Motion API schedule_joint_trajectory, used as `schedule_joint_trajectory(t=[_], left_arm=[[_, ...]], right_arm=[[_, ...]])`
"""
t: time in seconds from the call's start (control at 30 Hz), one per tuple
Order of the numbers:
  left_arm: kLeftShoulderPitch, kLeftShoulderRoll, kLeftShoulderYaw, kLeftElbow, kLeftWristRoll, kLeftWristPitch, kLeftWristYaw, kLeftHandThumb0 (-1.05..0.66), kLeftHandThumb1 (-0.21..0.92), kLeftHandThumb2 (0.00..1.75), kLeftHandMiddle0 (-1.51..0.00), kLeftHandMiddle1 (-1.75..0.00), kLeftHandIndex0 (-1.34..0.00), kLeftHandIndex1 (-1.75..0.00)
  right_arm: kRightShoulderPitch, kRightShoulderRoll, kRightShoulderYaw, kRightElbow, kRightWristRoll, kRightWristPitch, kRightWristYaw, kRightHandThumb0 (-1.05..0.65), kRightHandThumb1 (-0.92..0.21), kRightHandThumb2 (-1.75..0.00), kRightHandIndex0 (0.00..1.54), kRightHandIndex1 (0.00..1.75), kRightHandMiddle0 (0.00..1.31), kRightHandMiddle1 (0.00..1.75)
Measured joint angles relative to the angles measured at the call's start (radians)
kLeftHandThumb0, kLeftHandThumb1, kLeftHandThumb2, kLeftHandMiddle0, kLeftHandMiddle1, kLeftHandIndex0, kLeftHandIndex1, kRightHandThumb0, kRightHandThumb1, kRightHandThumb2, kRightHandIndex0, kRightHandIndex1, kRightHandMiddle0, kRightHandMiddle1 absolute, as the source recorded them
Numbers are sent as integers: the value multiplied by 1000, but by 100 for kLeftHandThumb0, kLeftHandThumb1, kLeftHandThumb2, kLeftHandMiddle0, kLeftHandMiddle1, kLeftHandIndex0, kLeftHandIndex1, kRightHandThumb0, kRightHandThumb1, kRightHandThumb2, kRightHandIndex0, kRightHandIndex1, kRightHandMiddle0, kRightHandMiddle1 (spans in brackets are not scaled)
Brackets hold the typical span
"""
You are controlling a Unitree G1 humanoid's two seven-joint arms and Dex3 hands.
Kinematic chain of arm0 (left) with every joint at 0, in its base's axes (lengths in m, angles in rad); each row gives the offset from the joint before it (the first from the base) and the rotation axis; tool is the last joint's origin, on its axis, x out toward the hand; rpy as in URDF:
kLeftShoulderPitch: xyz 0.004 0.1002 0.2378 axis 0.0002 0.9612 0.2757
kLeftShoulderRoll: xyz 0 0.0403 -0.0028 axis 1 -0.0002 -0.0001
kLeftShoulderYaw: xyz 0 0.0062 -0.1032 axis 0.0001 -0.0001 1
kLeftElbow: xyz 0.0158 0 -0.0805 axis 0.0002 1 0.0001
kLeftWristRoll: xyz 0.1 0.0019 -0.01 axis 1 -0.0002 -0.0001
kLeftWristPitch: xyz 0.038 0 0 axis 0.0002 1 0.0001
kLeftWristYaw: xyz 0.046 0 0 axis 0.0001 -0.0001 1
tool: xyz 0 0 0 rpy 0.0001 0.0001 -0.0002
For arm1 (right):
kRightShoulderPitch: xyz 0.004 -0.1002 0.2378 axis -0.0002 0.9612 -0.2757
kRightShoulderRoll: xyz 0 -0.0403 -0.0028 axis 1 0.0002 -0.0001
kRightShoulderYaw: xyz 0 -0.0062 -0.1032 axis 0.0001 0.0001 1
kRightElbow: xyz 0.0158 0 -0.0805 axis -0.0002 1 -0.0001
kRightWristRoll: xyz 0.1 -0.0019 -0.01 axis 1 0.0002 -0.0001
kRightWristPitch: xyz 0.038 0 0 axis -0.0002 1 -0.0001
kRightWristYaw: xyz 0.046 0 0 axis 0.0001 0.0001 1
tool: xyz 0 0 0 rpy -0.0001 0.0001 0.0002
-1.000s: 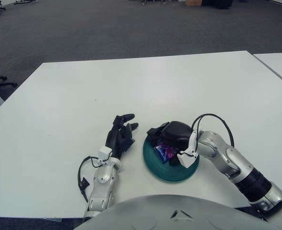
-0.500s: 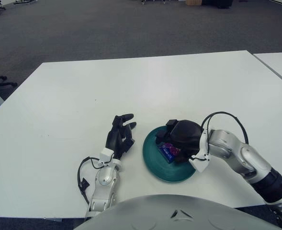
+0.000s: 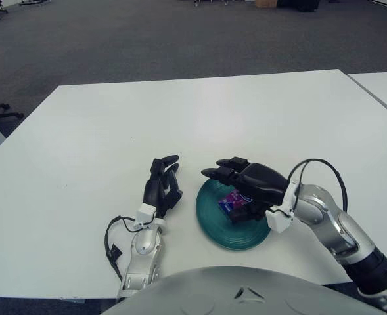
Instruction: Put the gum into the plate.
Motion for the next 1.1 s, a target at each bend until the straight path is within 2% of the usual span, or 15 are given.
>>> schedule_joint_trajectory(t=[0.2,0.43,0.63,0.7,0.8,0.87,0.97,1.1], left_arm=[[1,0,-2,0,-16,-8,-14,-95,92,97,-39,-33,-15,-108],[1,2,-4,-2,-39,-10,-46,-96,92,98,-41,-34,-18,-108],[2,7,0,-2,-65,-19,-79,-97,92,97,-39,-35,-16,-105],[2,8,1,-2,-69,-19,-85,-97,92,97,-39,-35,-15,-105],[2,10,1,-2,-70,-19,-94,-98,92,97,-39,-35,-15,-105],[2,10,2,-2,-70,-19,-98,-98,92,97,-39,-36,-15,-105],[5,10,1,-4,-70,-20,-101,-98,92,97,-39,-36,-15,-105],[8,11,6,-6,-72,-21,-104,-97,92,96,-39,-36,-15,-105]], right_arm=[[51,123,-24,157,175,-102,-111,-105,-92,-78,0,0,0,0],[38,263,-73,448,265,-219,-237,-105,-92,-80,0,0,0,0],[68,409,-133,497,415,-233,-333,-105,-92,-85,3,1,5,3],[85,445,-140,489,430,-234,-354,-105,-92,-87,4,1,7,5],[113,476,-157,473,461,-233,-370,-105,-92,-90,10,1,2,29],[120,485,-174,461,511,-228,-349,-105,-92,-91,12,1,1,38],[123,475,-231,445,624,-153,-309,-105,-92,-92,15,2,0,47],[130,471,-286,411,703,-48,-307,-105,-92,-93,18,3,0,55]])
